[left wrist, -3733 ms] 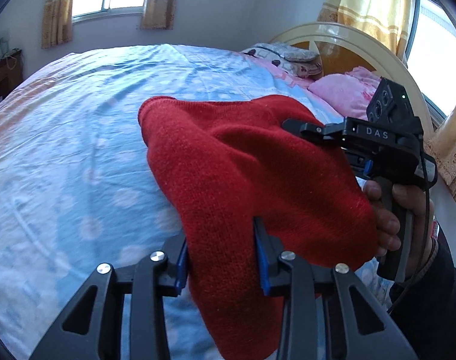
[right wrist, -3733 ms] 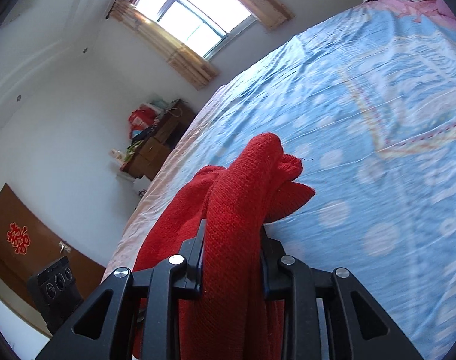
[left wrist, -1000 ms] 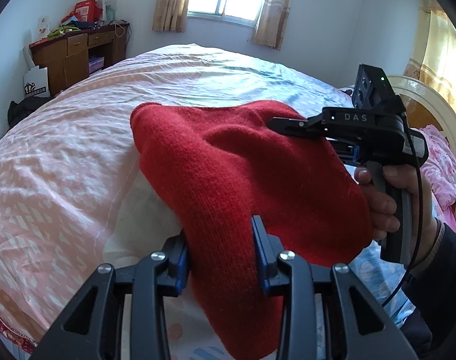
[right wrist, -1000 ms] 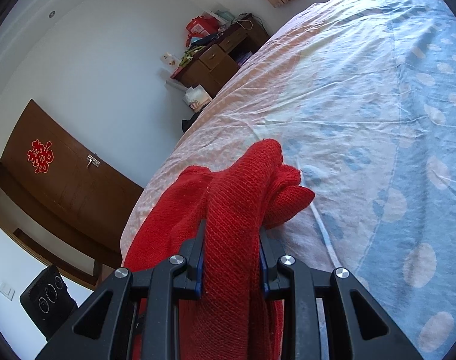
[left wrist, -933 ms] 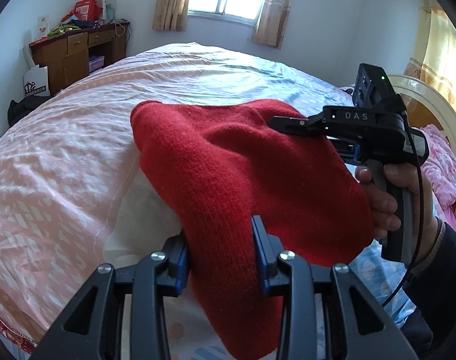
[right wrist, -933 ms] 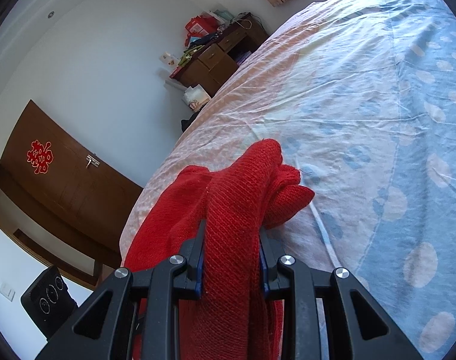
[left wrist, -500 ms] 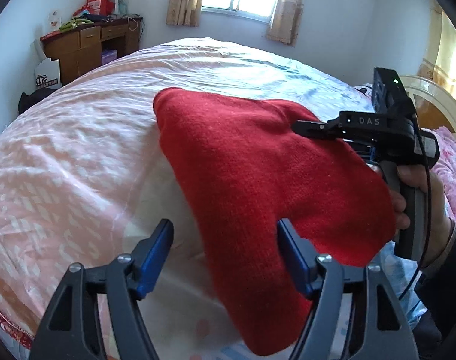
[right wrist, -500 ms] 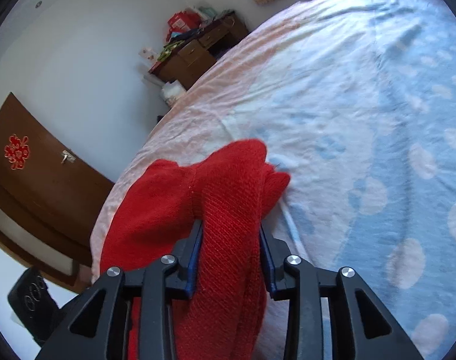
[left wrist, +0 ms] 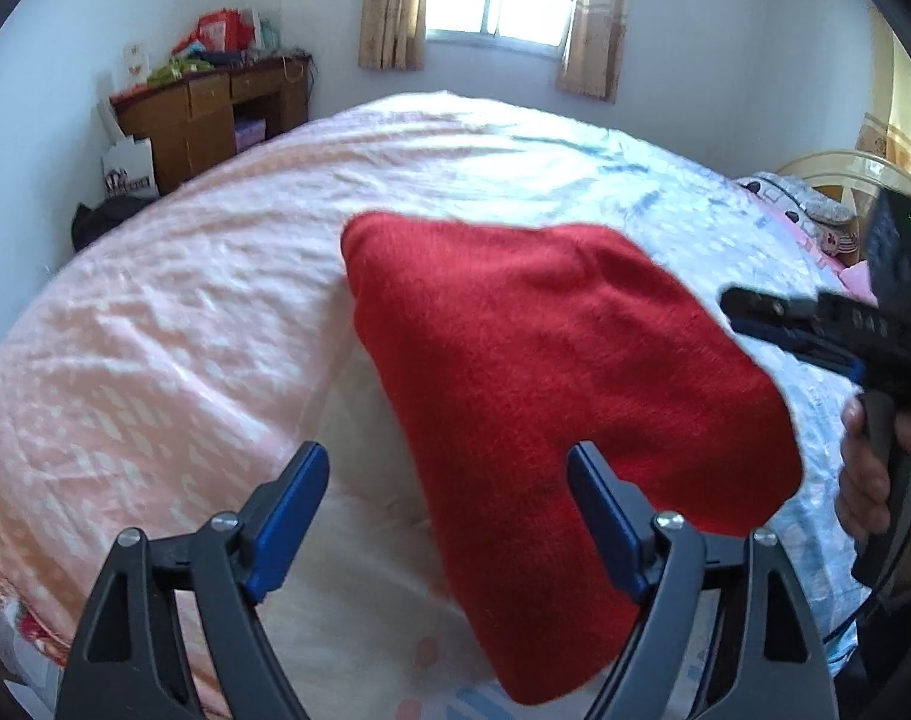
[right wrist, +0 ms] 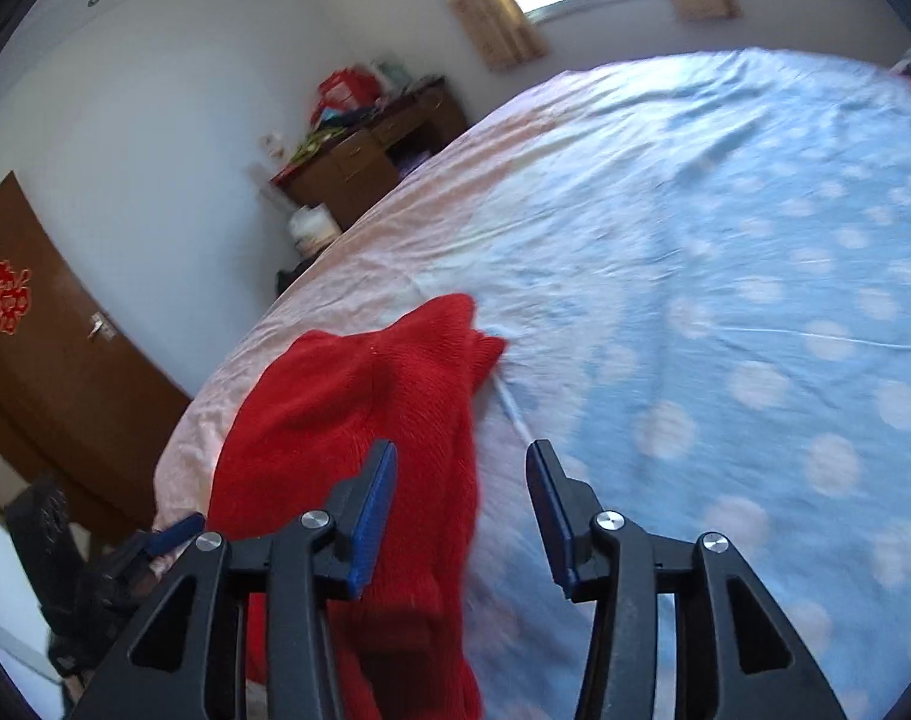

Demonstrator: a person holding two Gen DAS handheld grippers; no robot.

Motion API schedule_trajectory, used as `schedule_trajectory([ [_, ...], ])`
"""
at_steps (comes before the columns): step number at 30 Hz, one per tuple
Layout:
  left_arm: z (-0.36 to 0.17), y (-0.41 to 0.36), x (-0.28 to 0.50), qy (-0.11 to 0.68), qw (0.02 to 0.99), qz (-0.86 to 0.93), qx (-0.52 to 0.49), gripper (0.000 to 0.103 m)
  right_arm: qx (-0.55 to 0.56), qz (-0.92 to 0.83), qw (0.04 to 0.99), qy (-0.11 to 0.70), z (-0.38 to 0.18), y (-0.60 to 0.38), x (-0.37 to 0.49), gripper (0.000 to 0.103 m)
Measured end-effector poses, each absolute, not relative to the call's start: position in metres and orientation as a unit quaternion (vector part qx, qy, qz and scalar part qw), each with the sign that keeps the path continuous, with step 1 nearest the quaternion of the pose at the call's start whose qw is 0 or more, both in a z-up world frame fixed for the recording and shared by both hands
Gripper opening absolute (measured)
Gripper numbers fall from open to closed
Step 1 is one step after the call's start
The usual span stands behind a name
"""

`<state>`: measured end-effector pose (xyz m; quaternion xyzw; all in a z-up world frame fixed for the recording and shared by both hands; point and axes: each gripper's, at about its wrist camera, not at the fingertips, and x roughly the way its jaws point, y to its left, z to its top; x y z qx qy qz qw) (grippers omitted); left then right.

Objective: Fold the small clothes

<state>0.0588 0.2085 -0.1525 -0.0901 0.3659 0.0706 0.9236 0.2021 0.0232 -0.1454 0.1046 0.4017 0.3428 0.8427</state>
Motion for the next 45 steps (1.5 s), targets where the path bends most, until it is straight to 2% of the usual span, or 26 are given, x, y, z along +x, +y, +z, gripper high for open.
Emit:
schedule_trajectory([
  [2,-0.144,0.206,0.052,0.353,0.929,0.072,-0.089,0.093,0.097,0.328,0.857,0.386,-0.138,0.013,0.185,0.051],
  [6,-0.134,0.202,0.048,0.340,0.934,0.073,-0.078,0.094,0.100,0.309,0.877,0.355,-0.124,-0.004,0.151,0.061],
  [17,-0.113,0.186,0.036,0.308,0.947,0.068,-0.054,0.097,0.077,0.304,0.899,0.306,-0.100,-0.012,0.112,0.066],
  [45,-0.109,0.176,0.032,0.302,0.949,0.067,-0.053,0.097,0.067,0.301,0.907,0.286,-0.090,-0.010,0.094,0.067],
])
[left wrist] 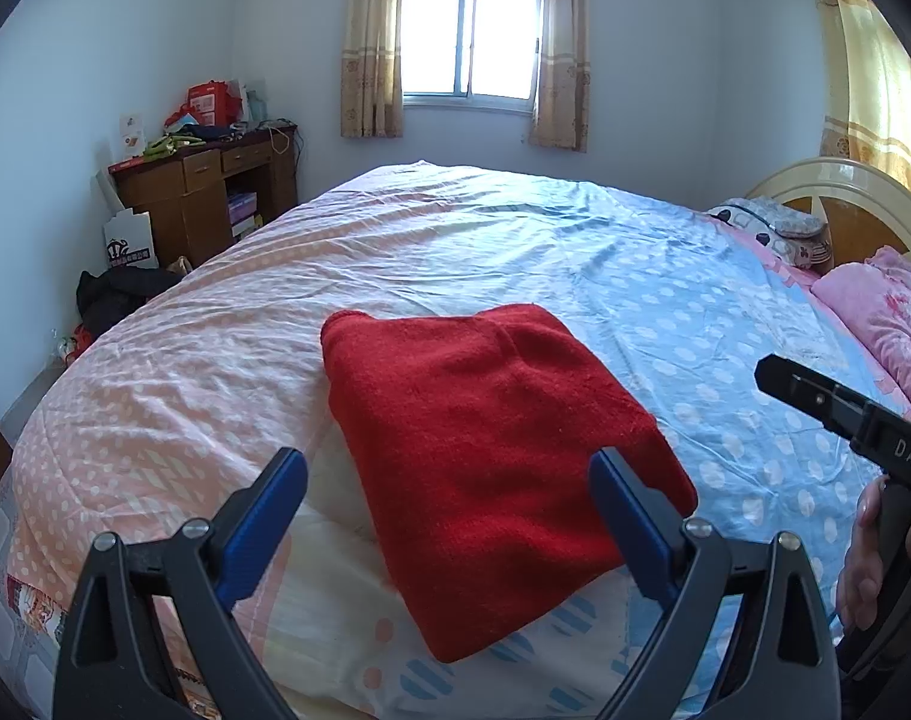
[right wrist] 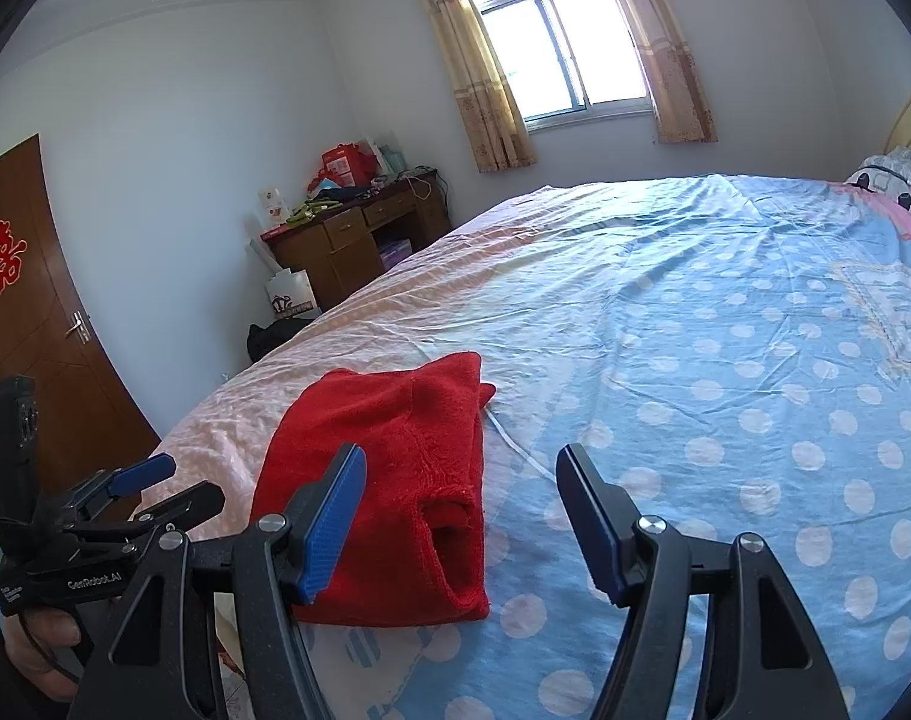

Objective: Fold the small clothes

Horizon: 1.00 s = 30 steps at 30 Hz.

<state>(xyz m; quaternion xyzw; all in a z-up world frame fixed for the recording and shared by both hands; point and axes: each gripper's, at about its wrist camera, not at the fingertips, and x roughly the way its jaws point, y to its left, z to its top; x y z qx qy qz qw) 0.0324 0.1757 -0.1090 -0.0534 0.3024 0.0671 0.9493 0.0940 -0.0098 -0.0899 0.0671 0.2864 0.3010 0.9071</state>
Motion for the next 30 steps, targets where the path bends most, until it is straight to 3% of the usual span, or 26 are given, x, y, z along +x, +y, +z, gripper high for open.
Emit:
schedule_trajectory([
  [16,-0.109,0.173,0.032,0.298,0.951,0.065,-0.045,0.100,0.068,0.302,0.910,0.275,-0.089,-0.010,0.088,0.067],
  [30,-0.094,0.174,0.026,0.269,0.960,0.066,-0.045,0.103,0.062,0.302,0.927,0.212,-0.070,-0.015,0.071,0.067],
])
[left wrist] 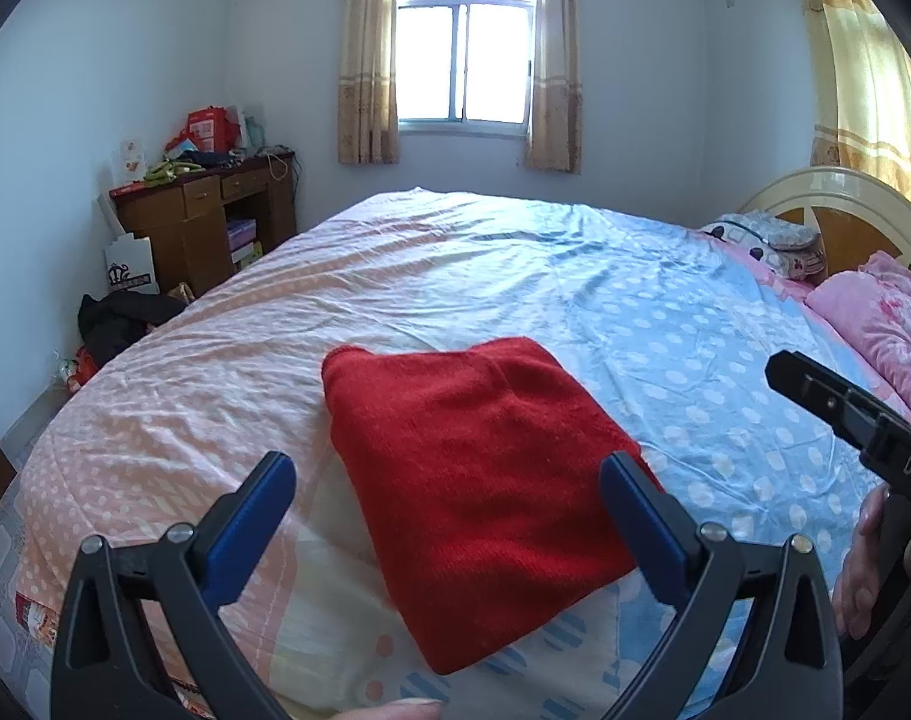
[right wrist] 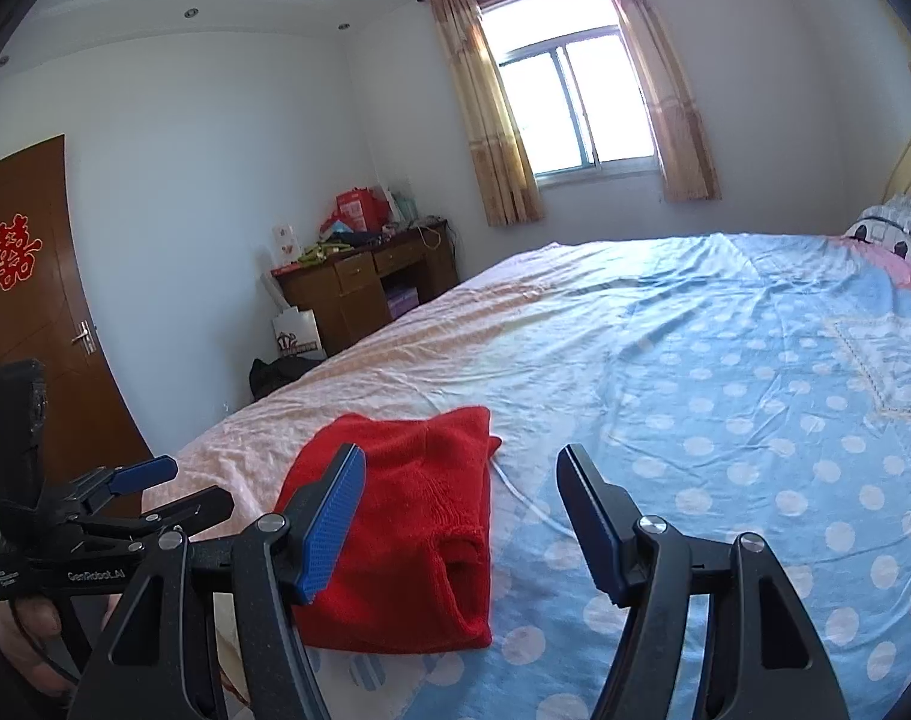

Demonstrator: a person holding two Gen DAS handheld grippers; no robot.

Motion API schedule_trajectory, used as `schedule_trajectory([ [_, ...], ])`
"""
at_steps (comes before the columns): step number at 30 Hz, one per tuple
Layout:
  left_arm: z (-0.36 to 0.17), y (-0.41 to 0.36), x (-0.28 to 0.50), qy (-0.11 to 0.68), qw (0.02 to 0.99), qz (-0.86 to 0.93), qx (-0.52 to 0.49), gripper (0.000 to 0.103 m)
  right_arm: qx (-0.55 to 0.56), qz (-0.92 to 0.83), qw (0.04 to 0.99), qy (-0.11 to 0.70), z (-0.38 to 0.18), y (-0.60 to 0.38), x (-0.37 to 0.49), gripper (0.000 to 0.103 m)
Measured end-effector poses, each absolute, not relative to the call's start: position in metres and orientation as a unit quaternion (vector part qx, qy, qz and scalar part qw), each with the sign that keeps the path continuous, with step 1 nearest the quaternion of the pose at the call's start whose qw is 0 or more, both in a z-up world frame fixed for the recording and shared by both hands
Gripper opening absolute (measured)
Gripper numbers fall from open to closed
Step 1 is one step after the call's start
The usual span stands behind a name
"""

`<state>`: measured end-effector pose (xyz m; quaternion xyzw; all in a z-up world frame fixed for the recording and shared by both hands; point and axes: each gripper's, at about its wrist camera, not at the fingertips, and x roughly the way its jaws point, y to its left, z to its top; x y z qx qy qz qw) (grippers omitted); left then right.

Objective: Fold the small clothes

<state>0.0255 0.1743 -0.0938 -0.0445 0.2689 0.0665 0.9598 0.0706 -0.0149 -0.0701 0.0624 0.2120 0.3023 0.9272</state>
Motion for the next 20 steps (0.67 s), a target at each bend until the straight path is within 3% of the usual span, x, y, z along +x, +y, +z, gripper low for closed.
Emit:
schedule_trajectory([
  [20,-0.0975,0.1840,0.0272,0.258,0.961,0.092,-0.042,0.103,0.050,0.307,0.927,0.208,-0.0693,-0.0103,0.0620,0.068],
])
